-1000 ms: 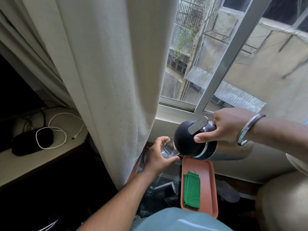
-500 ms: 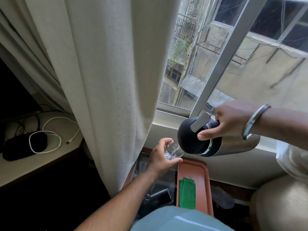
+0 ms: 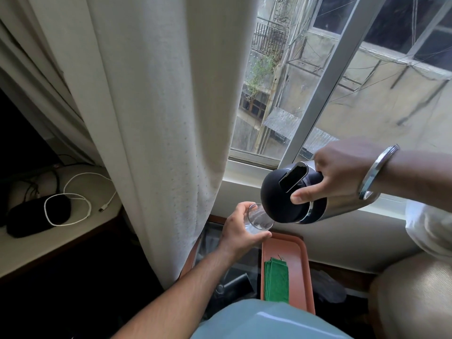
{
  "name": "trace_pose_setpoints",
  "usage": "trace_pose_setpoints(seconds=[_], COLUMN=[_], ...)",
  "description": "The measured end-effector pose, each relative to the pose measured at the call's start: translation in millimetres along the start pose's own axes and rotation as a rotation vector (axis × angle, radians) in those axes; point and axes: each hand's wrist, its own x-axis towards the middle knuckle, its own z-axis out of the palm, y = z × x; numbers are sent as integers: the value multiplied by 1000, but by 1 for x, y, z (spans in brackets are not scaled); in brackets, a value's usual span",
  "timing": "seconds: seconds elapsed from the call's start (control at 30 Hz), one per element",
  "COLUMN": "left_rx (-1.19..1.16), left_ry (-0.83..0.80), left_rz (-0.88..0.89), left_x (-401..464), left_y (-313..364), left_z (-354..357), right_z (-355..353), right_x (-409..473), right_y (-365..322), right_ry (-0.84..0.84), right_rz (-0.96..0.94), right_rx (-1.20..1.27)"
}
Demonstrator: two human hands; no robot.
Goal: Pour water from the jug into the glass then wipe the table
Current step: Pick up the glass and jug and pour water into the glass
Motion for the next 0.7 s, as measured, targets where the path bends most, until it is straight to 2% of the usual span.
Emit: trace_pose_setpoints(seconds=[0.7], left_rx=[11], left_ry=[3], left_rz=[17], left_x=[-3], left_y=[6], left_z=[8], right_z=[3], right_x=[-17], right_y=[8], right_ry=[22], right_rz=[-28], right_rx=[-74])
